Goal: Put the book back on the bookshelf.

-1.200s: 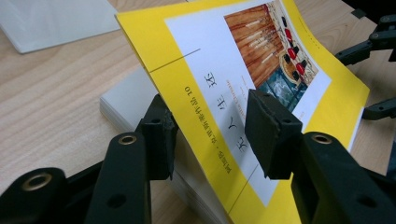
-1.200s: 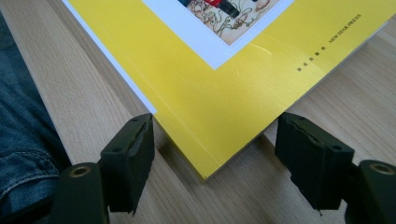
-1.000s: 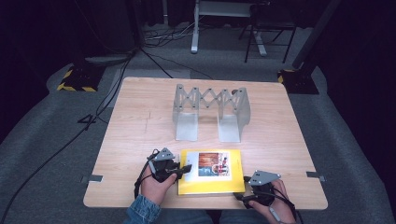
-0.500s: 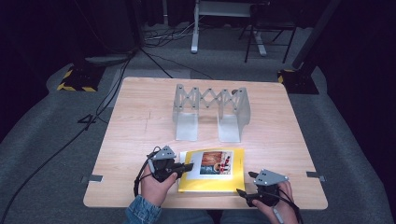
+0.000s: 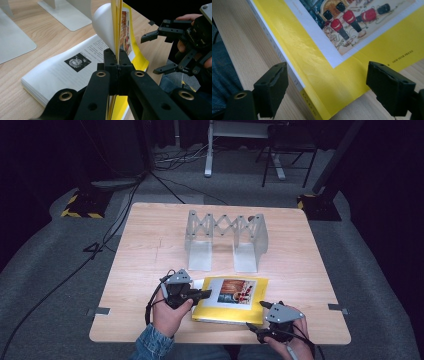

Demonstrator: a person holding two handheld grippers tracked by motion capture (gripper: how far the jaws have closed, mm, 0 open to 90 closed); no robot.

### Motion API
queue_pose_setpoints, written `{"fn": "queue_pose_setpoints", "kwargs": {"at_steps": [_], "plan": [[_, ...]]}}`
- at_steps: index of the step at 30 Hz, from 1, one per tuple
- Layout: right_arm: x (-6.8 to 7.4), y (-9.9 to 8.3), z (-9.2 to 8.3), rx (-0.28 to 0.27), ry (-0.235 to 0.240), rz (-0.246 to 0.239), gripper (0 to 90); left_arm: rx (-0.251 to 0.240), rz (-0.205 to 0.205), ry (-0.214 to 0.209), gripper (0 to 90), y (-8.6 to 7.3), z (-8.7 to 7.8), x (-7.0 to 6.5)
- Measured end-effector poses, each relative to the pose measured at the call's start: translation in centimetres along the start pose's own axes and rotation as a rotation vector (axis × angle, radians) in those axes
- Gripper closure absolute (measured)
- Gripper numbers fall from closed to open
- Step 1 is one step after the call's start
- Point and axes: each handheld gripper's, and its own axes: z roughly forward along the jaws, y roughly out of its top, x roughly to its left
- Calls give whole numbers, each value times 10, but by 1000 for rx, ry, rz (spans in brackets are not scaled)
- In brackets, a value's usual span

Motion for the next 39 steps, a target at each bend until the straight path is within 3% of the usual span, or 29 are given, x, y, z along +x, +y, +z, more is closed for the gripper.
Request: {"fn": "queue_pose_setpoints", "kwargs": {"at_steps": [12, 14, 21, 25, 39], "plan": [[12, 6, 10, -7, -28, -56, 166, 3, 2, -46, 890, 18, 4, -4], [14, 6, 14, 3, -37, -84, 172, 2, 5, -52, 891, 20, 5, -4], [19, 8, 24, 24, -126, -172, 184, 6, -4, -60, 890, 23, 8, 0], [22, 6, 30, 42, -140, -203, 162, 12, -14, -56, 890, 23, 11, 3], [25, 8, 49, 5, -225, -310, 162, 27, -36, -73, 890, 24, 17, 10]]}}
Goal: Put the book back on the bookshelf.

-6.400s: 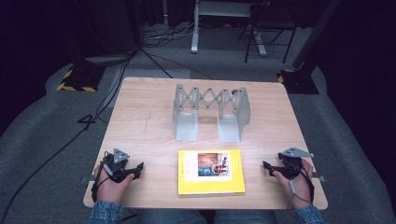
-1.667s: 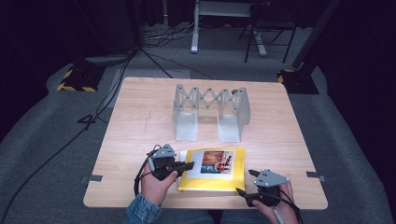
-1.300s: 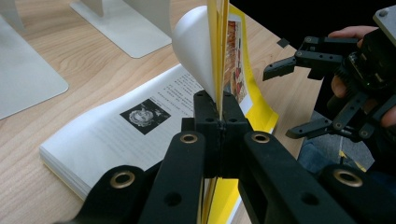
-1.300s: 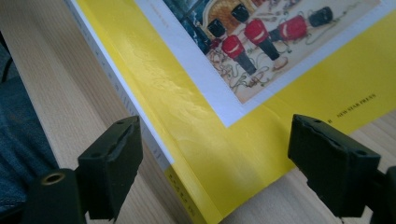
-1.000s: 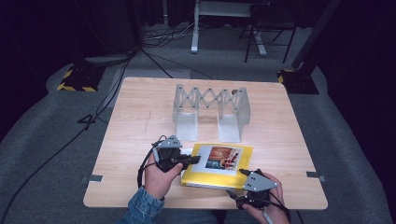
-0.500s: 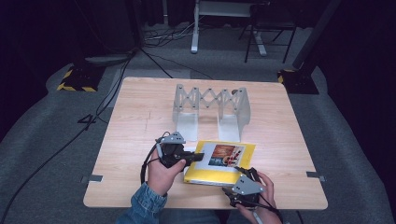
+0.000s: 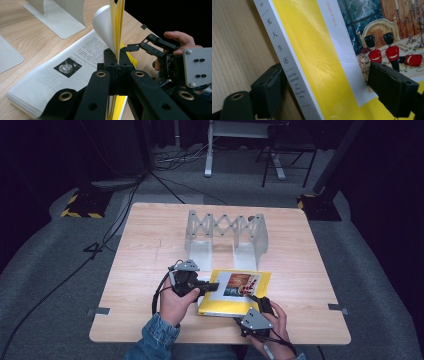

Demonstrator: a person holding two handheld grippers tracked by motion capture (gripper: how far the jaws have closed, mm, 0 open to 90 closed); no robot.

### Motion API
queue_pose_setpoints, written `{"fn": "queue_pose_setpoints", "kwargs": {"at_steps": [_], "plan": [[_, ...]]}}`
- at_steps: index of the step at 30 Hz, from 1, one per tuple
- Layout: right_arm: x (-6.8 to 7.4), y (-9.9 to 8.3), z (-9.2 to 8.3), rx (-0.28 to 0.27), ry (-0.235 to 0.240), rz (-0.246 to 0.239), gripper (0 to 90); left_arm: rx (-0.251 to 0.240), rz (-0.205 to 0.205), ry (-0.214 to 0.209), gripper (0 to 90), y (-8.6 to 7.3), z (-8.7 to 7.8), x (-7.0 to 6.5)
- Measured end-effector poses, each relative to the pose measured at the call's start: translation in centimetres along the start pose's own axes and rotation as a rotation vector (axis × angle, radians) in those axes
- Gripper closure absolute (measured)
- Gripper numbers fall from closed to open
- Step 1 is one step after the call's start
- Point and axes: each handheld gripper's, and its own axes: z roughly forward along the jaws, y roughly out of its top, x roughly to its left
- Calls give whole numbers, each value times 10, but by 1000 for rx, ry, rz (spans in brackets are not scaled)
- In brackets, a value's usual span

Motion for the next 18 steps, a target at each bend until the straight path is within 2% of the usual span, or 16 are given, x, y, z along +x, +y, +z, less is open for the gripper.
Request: {"fn": "queue_pose_setpoints", "kwargs": {"at_steps": [5, 8, 10, 14, 16, 18], "plan": [[3, -3, 7, -20, -48, -38, 161, 5, -13, -4, 890, -1, 1, 3], [1, -2, 10, -24, -59, -40, 145, 1, -28, -14, 890, -2, 1, 5], [1, -1, 12, -27, -68, -63, 146, -2, -36, -17, 890, -2, 0, 7], [-2, 1, 16, -23, -75, -91, 151, -5, -47, -15, 890, -3, 0, 10], [-2, 2, 18, -29, -73, -108, 165, 0, -67, -19, 890, -4, 1, 14], [1, 4, 19, -37, -65, -142, 224, 4, -96, -16, 891, -7, 2, 19]]}}
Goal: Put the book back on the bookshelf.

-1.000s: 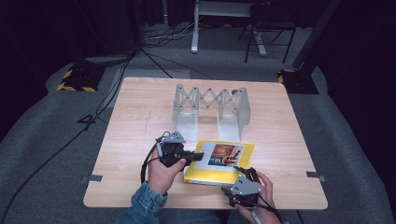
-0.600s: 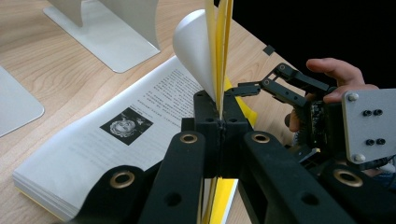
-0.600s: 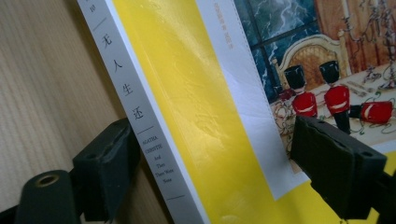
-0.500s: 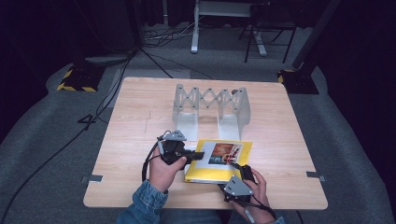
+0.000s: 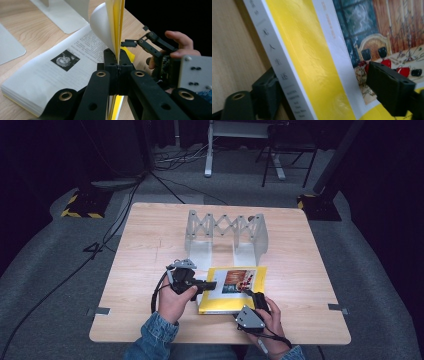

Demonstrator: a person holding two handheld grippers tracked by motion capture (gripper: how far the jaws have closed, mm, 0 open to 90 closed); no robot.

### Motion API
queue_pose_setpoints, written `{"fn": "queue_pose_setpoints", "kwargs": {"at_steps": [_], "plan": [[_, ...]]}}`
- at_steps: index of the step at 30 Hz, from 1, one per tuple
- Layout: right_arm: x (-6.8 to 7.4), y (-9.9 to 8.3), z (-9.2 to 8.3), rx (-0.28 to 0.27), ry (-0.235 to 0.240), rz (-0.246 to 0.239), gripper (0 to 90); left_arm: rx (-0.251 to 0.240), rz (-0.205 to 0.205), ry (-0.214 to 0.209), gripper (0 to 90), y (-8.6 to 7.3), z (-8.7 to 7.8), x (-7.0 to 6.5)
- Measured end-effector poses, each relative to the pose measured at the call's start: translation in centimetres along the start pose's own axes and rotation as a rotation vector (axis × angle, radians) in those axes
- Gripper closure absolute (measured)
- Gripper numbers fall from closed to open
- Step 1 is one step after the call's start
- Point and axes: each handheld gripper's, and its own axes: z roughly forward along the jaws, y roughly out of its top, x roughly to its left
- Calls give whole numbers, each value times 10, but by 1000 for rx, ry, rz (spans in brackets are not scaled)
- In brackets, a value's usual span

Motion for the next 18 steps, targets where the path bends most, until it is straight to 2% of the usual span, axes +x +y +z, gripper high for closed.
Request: {"fn": "queue_pose_setpoints", "kwargs": {"at_steps": [3, 6, 8, 9, 14, 15, 16, 18], "plan": [[2, 3, -1, 3, 5, -52, 270, 8, -17, 16, 890, -1, 1, 4], [3, 4, -1, 2, -2, -82, 306, 18, -16, 52, 891, -2, 3, 6], [4, 6, -2, -11, -14, -119, 324, 29, -18, 73, 891, -2, 3, 7], [5, 7, -2, -11, -16, -125, 324, 35, -27, 81, 891, -3, 4, 7], [4, 9, 3, 15, -7, -155, 341, 66, -18, 119, 891, -4, 8, 9], [3, 10, 4, 18, 25, -157, 449, 63, -23, 120, 891, -4, 8, 9], [3, 10, 4, 28, 77, -150, 540, 62, -25, 117, 891, -4, 7, 10], [5, 13, 3, 32, 81, -200, 606, 58, -28, 111, 891, -5, 7, 10]]}}
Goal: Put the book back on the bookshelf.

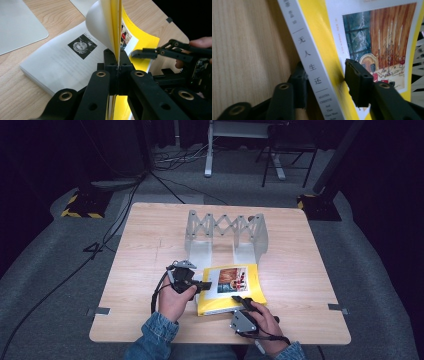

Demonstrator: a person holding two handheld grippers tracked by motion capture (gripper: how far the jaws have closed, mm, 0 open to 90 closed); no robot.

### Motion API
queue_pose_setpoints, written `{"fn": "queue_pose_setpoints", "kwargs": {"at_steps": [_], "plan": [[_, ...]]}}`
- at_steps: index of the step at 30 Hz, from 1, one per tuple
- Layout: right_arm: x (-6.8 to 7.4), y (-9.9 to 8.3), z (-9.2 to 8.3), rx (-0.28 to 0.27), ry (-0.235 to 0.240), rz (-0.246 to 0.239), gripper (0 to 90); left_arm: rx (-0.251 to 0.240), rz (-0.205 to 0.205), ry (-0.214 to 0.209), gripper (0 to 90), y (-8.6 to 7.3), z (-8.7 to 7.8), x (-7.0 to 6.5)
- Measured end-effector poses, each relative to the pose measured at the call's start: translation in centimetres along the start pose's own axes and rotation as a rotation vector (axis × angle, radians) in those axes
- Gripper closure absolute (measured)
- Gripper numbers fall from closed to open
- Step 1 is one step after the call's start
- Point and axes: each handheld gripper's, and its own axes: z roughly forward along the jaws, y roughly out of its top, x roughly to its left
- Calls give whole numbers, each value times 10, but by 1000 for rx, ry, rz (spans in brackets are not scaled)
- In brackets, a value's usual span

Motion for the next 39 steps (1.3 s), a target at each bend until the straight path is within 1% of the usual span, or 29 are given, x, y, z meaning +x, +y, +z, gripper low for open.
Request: {"fn": "queue_pose_setpoints", "kwargs": {"at_steps": [4, 5, 6, 7, 9, 12, 13, 14, 15, 16, 17, 18, 19, 21, 22, 23, 25, 29, 31, 33, 34, 35, 37, 38, 39], "plan": [[0, 4, -3, 16, -12, -35, 676, -28, 7, 12, 886, 0, -2, 0], [0, 5, -4, 21, -25, -45, 699, -34, 5, 23, 872, -1, -4, 0], [-1, 6, -5, 18, -34, -54, 706, -43, 1, 23, 862, -1, -5, 1], [-3, 6, -7, 18, -38, -45, 712, -49, 1, 26, 843, -1, -6, 2], [-7, 7, -10, 16, -38, -43, 723, -65, -1, 45, 789, -2, -9, 4], [-11, 10, -16, -2, -57, -40, 745, -97, -12, 68, 701, -3, -16, 7], [-12, 12, -19, -9, -62, -39, 754, -113, -15, 82, 656, -4, -19, 8], [-14, 13, -21, -19, -64, -44, 761, -136, -18, 95, 586, -4, -22, 9], [-14, 15, -24, -28, -72, -34, 763, -163, -24, 97, 533, -5, -26, 11], [-15, 17, -27, -32, -76, -31, 763, -182, -31, 97, 503, -6, -30, 13], [-16, 19, -30, -31, -82, -36, 763, -199, -37, 106, 478, -6, -35, 16], [-17, 20, -32, -39, -79, -29, 764, -199, -37, 106, 450, -6, -35, 16], [-18, 20, -34, -47, -75, -17, 764, -219, -46, 135, 428, -8, -43, 19], [-20, 22, -38, -57, -81, -9, 764, -230, -49, 152, 427, -11, -49, 23], [-20, 22, -38, -57, -81, -9, 764, -230, -49, 152, 425, -11, -49, 23], [-25, 23, -41, -69, -79, 8, 764, -233, -50, 174, 420, -15, -56, 27], [-29, 24, -43, -76, -82, 27, 764, -242, -59, 193, 420, -18, -61, 30], [-42, 24, -52, -101, -91, 93, 765, -226, -44, 228, 434, -25, -67, 34], [-49, 25, -56, -116, -102, 115, 764, -203, -40, 250, 429, -29, -68, 37], [-57, 26, -60, -129, -111, 142, 764, -177, -32, 295, 418, -33, -69, 40], [-60, 26, -62, -137, -115, 161, 764, -163, -29, 311, 410, -35, -70, 42], [-64, 26, -64, -148, -114, 178, 764, -157, -26, 318, 403, -37, -71, 44], [-70, 26, -67, -163, -119, 204, 764, -154, -39, 323, 387, -42, -73, 47], [-73, 26, -68, -170, -119, 217, 764, -154, -39, 323, 380, -42, -73, 47], [-75, 26, -69, -176, -121, 227, 764, -155, -42, 328, 375, -46, -76, 50]]}}
